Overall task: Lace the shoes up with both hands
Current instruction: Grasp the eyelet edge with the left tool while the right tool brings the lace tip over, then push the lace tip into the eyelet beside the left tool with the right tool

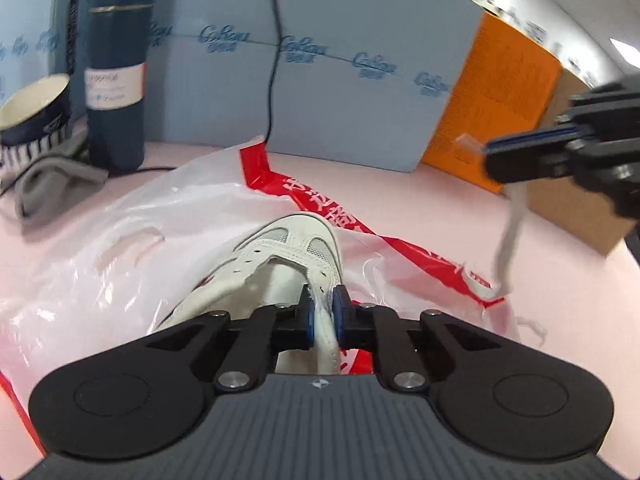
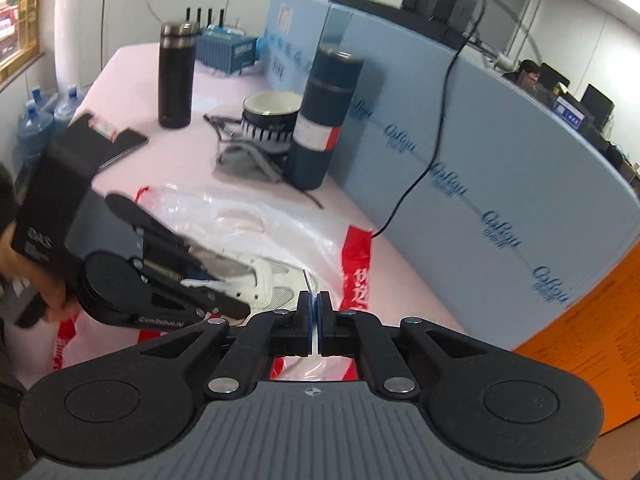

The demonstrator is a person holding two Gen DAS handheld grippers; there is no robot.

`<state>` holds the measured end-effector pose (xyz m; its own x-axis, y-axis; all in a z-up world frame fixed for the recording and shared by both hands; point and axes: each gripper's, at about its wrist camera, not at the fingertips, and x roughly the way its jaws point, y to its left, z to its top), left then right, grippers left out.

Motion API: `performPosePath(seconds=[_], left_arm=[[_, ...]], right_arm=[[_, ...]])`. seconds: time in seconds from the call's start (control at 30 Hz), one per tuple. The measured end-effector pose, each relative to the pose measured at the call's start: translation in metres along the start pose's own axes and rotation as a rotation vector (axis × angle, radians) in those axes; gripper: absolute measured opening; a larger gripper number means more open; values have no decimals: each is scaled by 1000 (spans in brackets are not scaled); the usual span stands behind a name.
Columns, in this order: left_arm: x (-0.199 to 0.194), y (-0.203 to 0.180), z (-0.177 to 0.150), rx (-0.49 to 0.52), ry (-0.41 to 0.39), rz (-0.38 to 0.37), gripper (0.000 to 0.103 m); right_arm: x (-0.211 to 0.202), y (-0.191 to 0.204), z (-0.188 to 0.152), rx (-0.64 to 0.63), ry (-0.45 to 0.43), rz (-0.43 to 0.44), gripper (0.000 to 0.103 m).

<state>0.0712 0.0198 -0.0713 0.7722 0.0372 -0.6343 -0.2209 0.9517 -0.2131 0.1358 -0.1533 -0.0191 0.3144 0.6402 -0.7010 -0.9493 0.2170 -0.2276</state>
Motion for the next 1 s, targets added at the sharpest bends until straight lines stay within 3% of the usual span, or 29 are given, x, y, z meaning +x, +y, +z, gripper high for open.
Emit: performPosePath(seconds=[0.1, 0.3, 0.57, 1.0], left_arm=[[-3, -10, -1, 165, -7, 25, 9], [-7, -26, -12, 371, -44, 71, 9], [-7, -33, -18, 436, -72, 101, 10], [-7, -40, -23, 484, -87, 121, 10]], right_arm=[[22, 9, 0, -68, 49, 25, 3], [56, 24, 2, -222, 133, 66, 2], [78, 28, 3, -301, 216, 115, 2], [87, 31, 9, -344, 247, 134, 2]])
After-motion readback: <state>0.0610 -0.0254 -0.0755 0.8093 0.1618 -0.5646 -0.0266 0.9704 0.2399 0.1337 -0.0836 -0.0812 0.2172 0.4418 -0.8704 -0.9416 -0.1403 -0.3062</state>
